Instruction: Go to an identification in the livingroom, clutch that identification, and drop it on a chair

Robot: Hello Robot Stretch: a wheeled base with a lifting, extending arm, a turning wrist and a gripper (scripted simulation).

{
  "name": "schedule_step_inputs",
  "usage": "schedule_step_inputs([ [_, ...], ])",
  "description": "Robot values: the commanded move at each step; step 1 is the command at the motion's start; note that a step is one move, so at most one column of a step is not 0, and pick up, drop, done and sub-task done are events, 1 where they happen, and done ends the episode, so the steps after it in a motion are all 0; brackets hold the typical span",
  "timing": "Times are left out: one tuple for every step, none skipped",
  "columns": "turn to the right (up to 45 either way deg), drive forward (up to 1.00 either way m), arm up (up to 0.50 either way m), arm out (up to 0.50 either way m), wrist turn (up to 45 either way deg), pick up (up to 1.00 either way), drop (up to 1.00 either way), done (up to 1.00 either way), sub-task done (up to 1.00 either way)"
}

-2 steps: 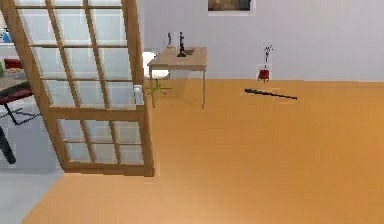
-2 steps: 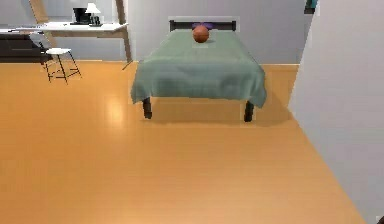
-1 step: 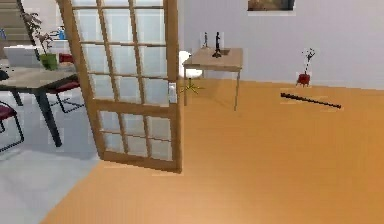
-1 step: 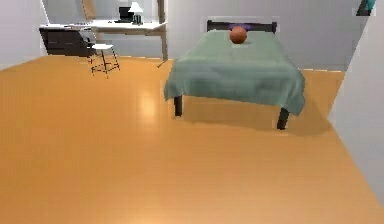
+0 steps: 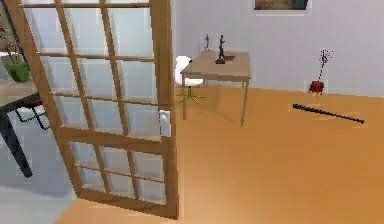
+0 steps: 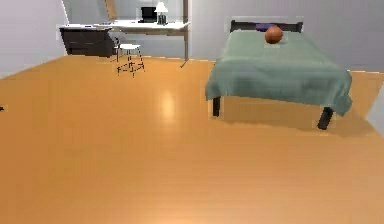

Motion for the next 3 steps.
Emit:
schedule_step_inputs([
  [-45.0,0.00,0.00,0.00,0.0,0.00,0.00,0.00,0.00],
  [-30.0,0.00,0.00,0.00,0.0,0.00,0.00,0.00,0.00],
  [0.0,1.00,0.00,0.00,0.0,0.00,0.00,0.00,0.00],
])
